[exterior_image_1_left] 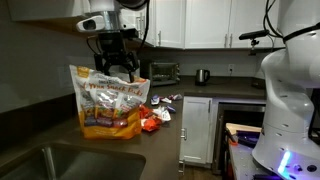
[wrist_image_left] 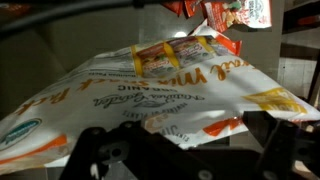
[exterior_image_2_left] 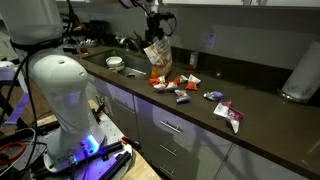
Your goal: Remove two small packets from the pack on the countertop
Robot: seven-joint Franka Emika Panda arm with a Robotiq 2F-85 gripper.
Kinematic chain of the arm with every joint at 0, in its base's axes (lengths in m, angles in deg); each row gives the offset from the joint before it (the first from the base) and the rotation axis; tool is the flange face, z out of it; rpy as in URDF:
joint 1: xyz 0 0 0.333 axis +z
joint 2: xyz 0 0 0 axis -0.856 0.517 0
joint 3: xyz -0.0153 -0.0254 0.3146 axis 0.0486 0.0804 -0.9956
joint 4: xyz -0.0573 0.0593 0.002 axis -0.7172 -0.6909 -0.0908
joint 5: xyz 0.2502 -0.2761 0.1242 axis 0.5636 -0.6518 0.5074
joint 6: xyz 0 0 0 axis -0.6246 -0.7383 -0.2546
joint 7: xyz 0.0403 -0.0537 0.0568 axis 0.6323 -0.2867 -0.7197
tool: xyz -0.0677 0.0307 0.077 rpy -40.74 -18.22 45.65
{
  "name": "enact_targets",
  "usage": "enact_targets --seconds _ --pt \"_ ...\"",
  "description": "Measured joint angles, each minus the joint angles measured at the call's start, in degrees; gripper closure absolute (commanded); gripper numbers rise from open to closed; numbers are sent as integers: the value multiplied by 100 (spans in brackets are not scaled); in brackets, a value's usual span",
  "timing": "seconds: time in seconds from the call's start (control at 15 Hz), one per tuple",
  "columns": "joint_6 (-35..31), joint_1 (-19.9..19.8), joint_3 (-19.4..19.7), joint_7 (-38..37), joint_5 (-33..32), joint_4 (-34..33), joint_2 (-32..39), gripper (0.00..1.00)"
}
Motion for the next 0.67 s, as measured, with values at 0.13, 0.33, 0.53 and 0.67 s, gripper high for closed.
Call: enact_targets --seconds 0.13,0.33,0.53,0.67 --pt "19 1 -12 203 -63 0 0 0" --pt "20 2 -28 470 -143 4 1 0" --pt "20 2 -35 689 -150 7 2 0" --pt "12 2 -38 836 -150 25 3 0"
